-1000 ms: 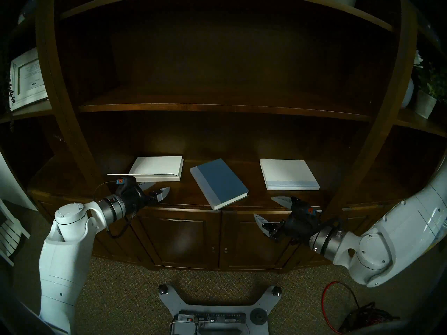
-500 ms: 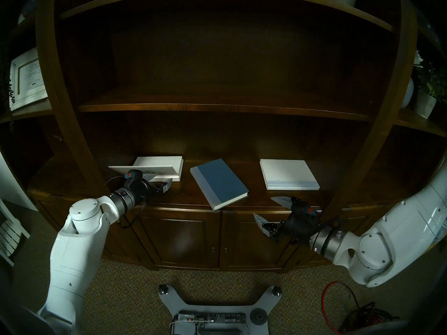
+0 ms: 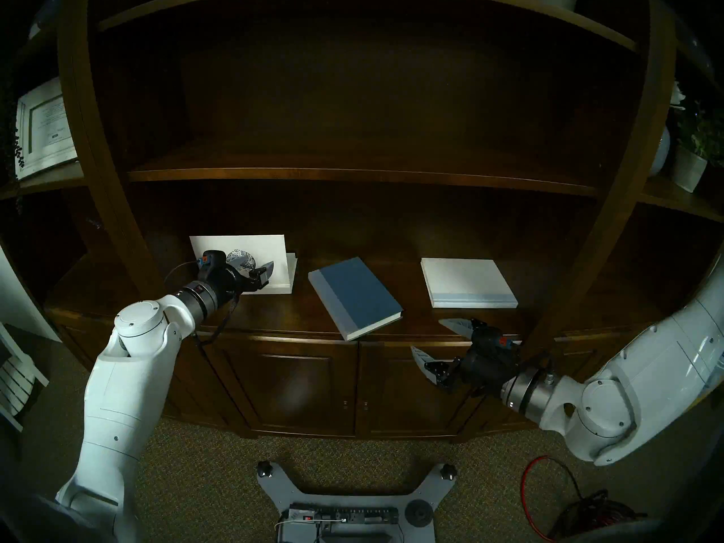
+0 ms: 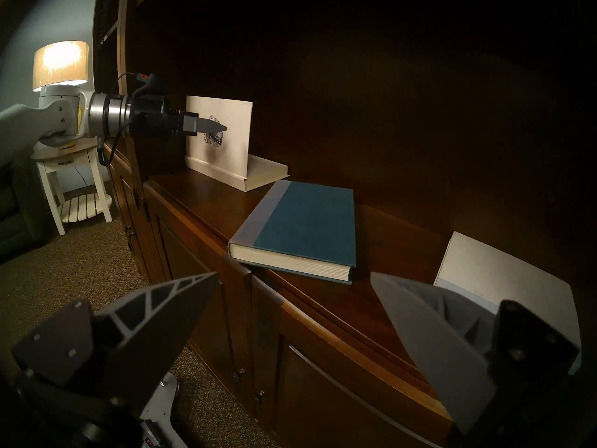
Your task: Close the books and align them horizontally on the shelf
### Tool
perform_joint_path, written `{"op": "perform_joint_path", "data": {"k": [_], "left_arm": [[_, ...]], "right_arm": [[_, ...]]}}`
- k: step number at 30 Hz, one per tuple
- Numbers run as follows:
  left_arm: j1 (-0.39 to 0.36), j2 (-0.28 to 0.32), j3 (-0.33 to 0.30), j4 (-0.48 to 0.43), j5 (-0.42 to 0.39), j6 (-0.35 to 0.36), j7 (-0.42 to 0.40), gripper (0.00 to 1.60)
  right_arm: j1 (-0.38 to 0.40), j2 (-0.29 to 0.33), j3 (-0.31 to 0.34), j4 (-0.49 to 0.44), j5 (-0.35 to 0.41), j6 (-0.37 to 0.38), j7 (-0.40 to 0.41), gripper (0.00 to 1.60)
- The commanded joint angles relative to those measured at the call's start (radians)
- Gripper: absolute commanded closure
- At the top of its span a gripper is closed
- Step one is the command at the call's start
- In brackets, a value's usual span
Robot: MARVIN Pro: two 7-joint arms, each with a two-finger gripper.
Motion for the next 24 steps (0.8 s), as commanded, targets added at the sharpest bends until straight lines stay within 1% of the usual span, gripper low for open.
{"op": "perform_joint_path", "data": {"k": [1,6,7,8,9,13,15,16,17,18,19,21,22,23,24], "left_arm": [[-0.107,-0.003,0.016,0.062,-0.002,-0.062,0.023,0.0],[-0.15,-0.01,0.036,0.157,0.006,-0.089,0.046,0.0],[-0.178,-0.013,0.043,0.187,0.005,-0.09,0.046,0.0],[-0.144,-0.009,0.033,0.159,-0.002,-0.1,0.051,0.0],[-0.179,-0.011,0.043,0.191,0.0,-0.098,0.049,0.0],[-0.193,-0.009,0.045,0.196,-0.008,-0.111,0.046,0.0],[-0.222,-0.008,0.055,0.212,-0.011,-0.117,0.022,0.0],[-0.207,-0.006,0.05,0.191,-0.021,-0.118,0.013,0.0],[-0.216,-0.005,0.051,0.192,-0.028,-0.12,-0.009,0.0],[-0.199,0.0,0.047,0.171,-0.035,-0.127,-0.024,0.0],[-0.199,0.0,0.047,0.171,-0.035,-0.127,-0.024,0.0],[-0.145,0.01,0.032,0.108,-0.055,-0.133,-0.061,0.0],[-0.119,0.017,0.031,0.106,-0.07,-0.163,-0.097,0.0],[-0.119,0.017,0.031,0.106,-0.07,-0.163,-0.097,0.0],[-0.096,0.018,0.021,0.088,-0.081,-0.164,-0.12,0.0]], "right_arm": [[0.012,-0.001,0.01,0.002,-0.001,-0.003,-0.001,0.0],[0.011,-0.001,0.009,0.002,-0.001,-0.003,-0.001,0.0],[0.011,-0.001,0.009,0.002,-0.001,-0.003,-0.001,0.0],[0.011,-0.001,0.009,0.002,-0.001,-0.003,-0.001,0.0],[0.011,-0.001,0.009,0.002,-0.001,-0.003,-0.001,0.0],[0.011,-0.001,0.009,0.002,-0.001,-0.003,-0.001,0.0],[0.011,-0.001,0.01,0.002,-0.001,-0.003,-0.001,0.0],[0.011,-0.001,0.01,0.002,-0.001,-0.003,-0.001,0.0],[0.012,-0.001,0.01,0.002,-0.001,-0.003,-0.001,0.0],[0.012,-0.001,0.01,0.002,-0.001,-0.003,-0.001,0.0],[0.012,-0.001,0.01,0.002,-0.001,-0.003,-0.001,0.0],[0.012,-0.001,0.01,0.002,-0.001,-0.004,-0.001,0.0],[0.012,-0.001,0.01,0.002,-0.001,-0.004,-0.001,0.0],[0.012,-0.001,0.01,0.002,-0.001,-0.004,-0.001,0.0],[0.012,-0.002,0.01,0.002,-0.001,-0.004,-0.001,0.0]]}}
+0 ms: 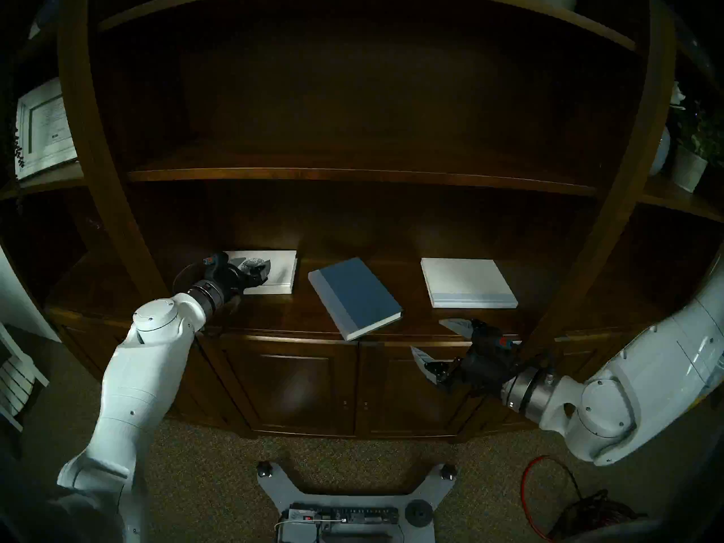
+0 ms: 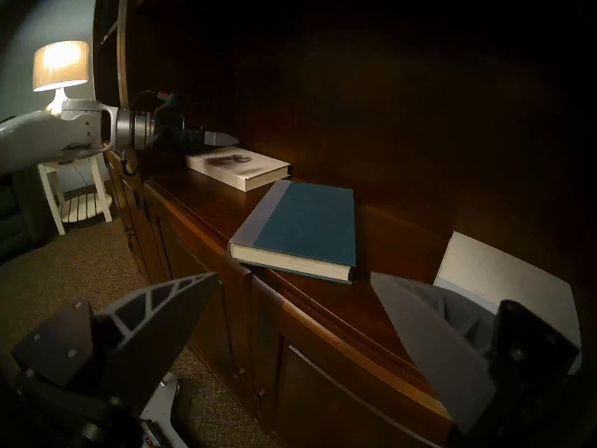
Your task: Close the books and align them horizontally on the shelf
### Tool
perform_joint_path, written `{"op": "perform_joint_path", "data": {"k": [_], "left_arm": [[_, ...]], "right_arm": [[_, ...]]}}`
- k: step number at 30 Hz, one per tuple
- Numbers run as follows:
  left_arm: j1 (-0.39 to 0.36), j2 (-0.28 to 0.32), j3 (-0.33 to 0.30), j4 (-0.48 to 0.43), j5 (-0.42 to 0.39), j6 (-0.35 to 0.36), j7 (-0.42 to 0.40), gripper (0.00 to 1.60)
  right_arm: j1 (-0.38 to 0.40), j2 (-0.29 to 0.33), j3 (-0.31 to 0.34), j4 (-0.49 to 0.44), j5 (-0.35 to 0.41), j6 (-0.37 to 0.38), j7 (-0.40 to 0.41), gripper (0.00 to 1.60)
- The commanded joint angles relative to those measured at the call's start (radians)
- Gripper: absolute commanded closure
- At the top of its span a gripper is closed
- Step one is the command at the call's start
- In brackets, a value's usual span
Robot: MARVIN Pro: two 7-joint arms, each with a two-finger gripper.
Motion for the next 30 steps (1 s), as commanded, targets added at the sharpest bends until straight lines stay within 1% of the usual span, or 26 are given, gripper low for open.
{"op": "perform_joint_path", "data": {"k": [1,4,6,7,9,10,12,13,15,16,18,19,20,23,25,27,29,30], "left_arm": [[0.053,0.026,-0.039,-0.116,-0.065,-0.067,-0.121,0.0],[0.131,0.029,-0.077,-0.176,-0.096,-0.06,-0.15,0.0],[0.156,0.027,-0.089,-0.193,-0.1,-0.06,-0.168,0.0],[0.181,0.028,-0.096,-0.216,-0.102,-0.053,-0.176,0.0],[0.191,0.029,-0.098,-0.224,-0.101,-0.048,-0.185,0.0],[0.198,0.031,-0.098,-0.229,-0.098,-0.039,-0.198,0.0],[0.237,0.035,-0.106,-0.257,-0.094,-0.028,-0.22,0.0],[0.242,0.035,-0.109,-0.253,-0.092,-0.026,-0.232,0.0],[0.294,0.039,-0.127,-0.271,-0.087,-0.031,-0.261,0.0],[0.294,0.039,-0.127,-0.271,-0.087,-0.031,-0.261,0.0],[0.325,0.039,-0.141,-0.281,-0.082,-0.037,-0.282,0.0],[0.356,0.04,-0.153,-0.299,-0.084,-0.04,-0.289,0.0],[0.348,0.037,-0.154,-0.286,-0.076,-0.038,-0.304,0.0],[0.417,0.039,-0.187,-0.324,-0.074,-0.037,-0.328,0.0],[0.439,0.033,-0.205,-0.333,-0.059,-0.044,-0.344,0.0],[0.466,0.023,-0.222,-0.352,-0.047,-0.048,-0.347,0.0],[0.501,0.008,-0.246,-0.392,-0.036,-0.049,-0.343,0.0],[0.508,0.009,-0.246,-0.394,-0.04,-0.058,-0.341,0.0]], "right_arm": [[0.012,-0.001,0.01,0.002,-0.001,-0.004,-0.001,0.0],[0.012,-0.001,0.01,0.002,-0.001,-0.004,-0.001,0.0],[0.012,-0.001,0.01,0.002,-0.001,-0.004,-0.001,0.0],[0.012,-0.001,0.01,0.002,-0.001,-0.004,-0.001,0.0],[0.012,-0.001,0.01,0.002,-0.001,-0.003,-0.001,0.0],[0.012,-0.001,0.01,0.002,-0.001,-0.003,-0.001,0.0],[0.011,-0.001,0.009,0.002,-0.001,-0.003,-0.001,0.0],[0.011,-0.001,0.009,0.002,-0.001,-0.003,-0.001,0.0],[0.011,-0.001,0.009,0.002,-0.001,-0.003,-0.001,0.0],[0.011,-0.001,0.009,0.002,-0.001,-0.003,-0.001,0.0],[0.011,-0.001,0.009,0.002,-0.001,-0.003,-0.001,0.0],[0.011,-0.001,0.009,0.002,-0.001,-0.003,-0.001,0.0],[0.011,-0.001,0.009,0.002,-0.001,-0.003,-0.001,0.0],[0.012,-0.001,0.01,0.002,-0.001,-0.004,-0.001,0.0],[0.012,-0.001,0.01,0.002,-0.001,-0.004,-0.001,0.0],[0.012,-0.001,0.01,0.002,-0.001,-0.004,-0.001,0.0],[0.013,-0.001,0.01,0.002,-0.002,-0.004,-0.001,0.0],[0.013,-0.001,0.01,0.002,-0.002,-0.004,-0.001,0.0]]}}
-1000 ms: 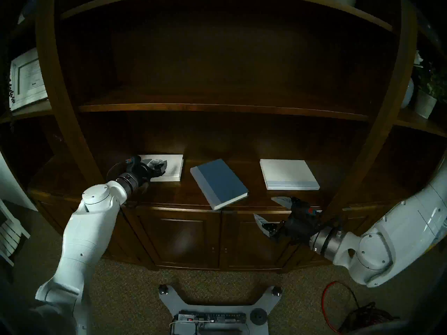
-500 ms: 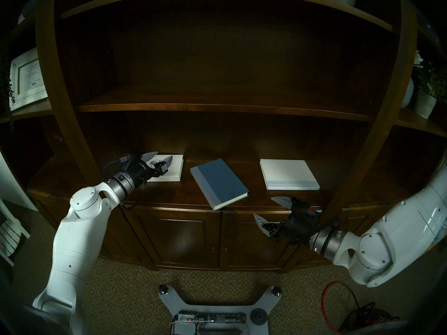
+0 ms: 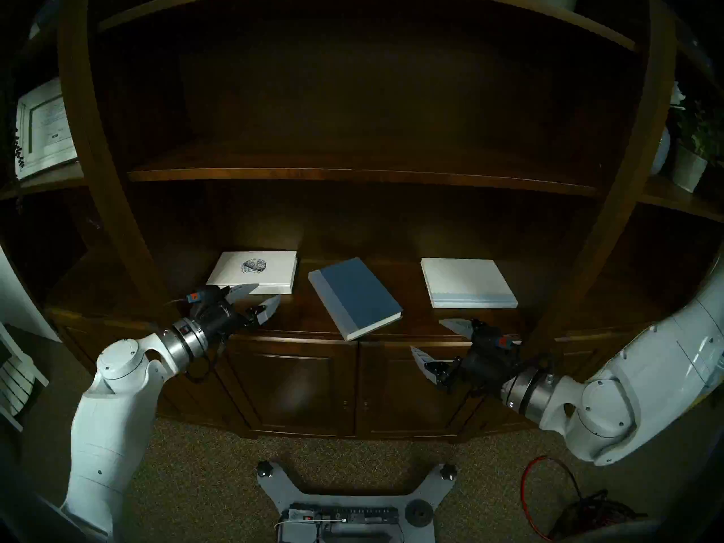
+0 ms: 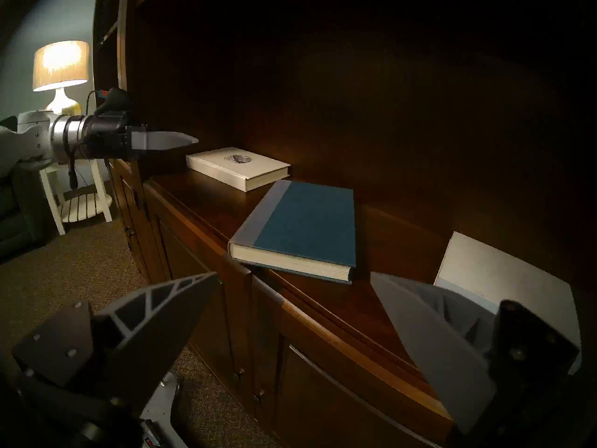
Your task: Close the books and align them horizontally on the shelf
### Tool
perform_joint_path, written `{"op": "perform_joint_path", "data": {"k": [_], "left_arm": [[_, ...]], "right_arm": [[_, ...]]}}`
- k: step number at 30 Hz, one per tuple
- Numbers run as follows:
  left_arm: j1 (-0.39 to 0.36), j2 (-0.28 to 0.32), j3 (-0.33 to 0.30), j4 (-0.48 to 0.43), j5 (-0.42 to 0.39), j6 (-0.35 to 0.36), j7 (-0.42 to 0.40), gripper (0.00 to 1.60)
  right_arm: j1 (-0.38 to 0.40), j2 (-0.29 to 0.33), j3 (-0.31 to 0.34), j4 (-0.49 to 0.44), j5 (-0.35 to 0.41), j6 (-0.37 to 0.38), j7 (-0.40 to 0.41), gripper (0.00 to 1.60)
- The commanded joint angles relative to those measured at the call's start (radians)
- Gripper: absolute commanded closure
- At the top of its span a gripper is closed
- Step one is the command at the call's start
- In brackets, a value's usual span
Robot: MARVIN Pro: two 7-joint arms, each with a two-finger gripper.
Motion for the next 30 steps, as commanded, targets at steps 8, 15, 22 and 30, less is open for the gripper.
{"op": "perform_joint_path", "data": {"k": [8,15,22,30], "left_arm": [[0.14,-0.069,-0.075,-0.188,0.065,-0.004,0.11,0.0],[0.108,-0.081,-0.075,-0.168,0.065,0.015,0.156,0.0],[0.101,-0.078,-0.078,-0.164,0.064,0.022,0.159,0.0],[0.101,-0.079,-0.078,-0.165,0.065,0.024,0.162,0.0]], "right_arm": [[0.013,-0.001,0.009,0.002,-0.001,-0.005,0.0,0.0],[0.013,-0.001,0.009,0.002,-0.001,-0.005,0.0,0.0],[0.013,-0.001,0.009,0.002,-0.001,-0.005,0.0,0.0],[0.064,-0.054,0.018,-0.015,0.022,0.014,0.038,0.0]]}}
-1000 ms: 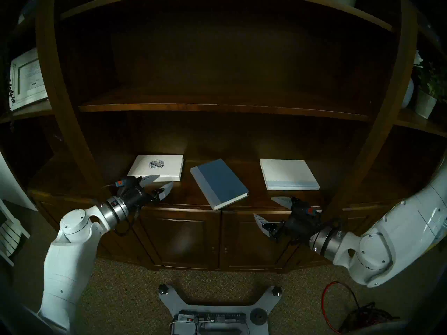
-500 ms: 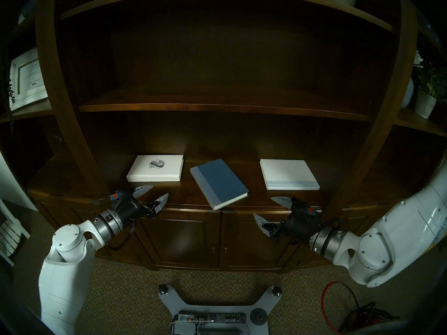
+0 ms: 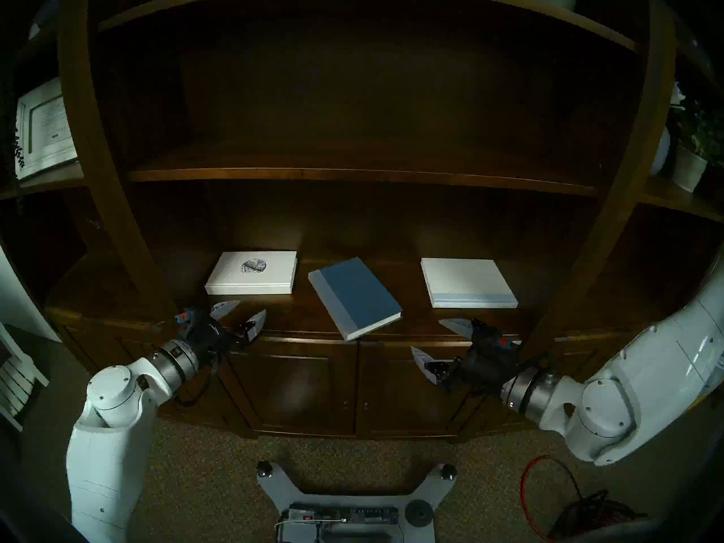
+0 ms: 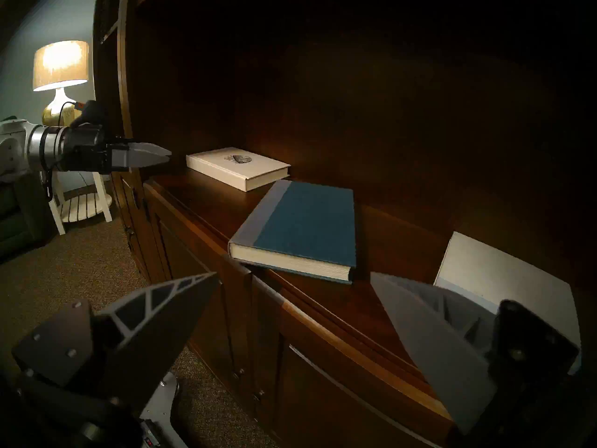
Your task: Close the books and align them horizontally on the shelf
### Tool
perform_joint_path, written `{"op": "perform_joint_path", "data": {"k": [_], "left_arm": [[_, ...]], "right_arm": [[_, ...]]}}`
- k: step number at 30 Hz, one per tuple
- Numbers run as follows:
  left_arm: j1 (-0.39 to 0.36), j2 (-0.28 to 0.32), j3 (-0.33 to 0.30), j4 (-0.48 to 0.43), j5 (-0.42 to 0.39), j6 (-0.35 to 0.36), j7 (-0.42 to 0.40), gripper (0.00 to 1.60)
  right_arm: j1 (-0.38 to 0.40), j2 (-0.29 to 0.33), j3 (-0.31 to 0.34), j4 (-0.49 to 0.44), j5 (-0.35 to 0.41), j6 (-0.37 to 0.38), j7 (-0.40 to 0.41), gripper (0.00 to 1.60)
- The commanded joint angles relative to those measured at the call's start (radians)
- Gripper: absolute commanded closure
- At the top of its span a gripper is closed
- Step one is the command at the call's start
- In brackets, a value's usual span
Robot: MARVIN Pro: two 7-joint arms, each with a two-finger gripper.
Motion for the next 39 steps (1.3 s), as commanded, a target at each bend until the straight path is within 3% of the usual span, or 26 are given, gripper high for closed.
{"op": "perform_joint_path", "data": {"k": [1,15,26,39], "left_arm": [[-0.027,0.006,-0.009,-0.025,-0.012,-0.008,-0.007,0.0],[-0.027,0.006,-0.009,-0.024,-0.01,-0.008,-0.01,0.0],[-0.028,0.006,-0.01,-0.023,-0.01,-0.008,-0.012,0.0],[-0.028,0.005,-0.01,-0.023,-0.01,-0.007,-0.013,0.0]], "right_arm": [[0.066,-0.056,0.028,-0.016,0.025,0.02,0.032,0.0],[0.088,-0.176,0.173,-0.03,0.181,0.099,0.125,0.0],[0.054,-0.306,0.354,0.011,0.451,0.257,0.232,0.0],[-0.001,-0.374,0.516,0.131,0.761,0.426,0.329,0.0]]}}
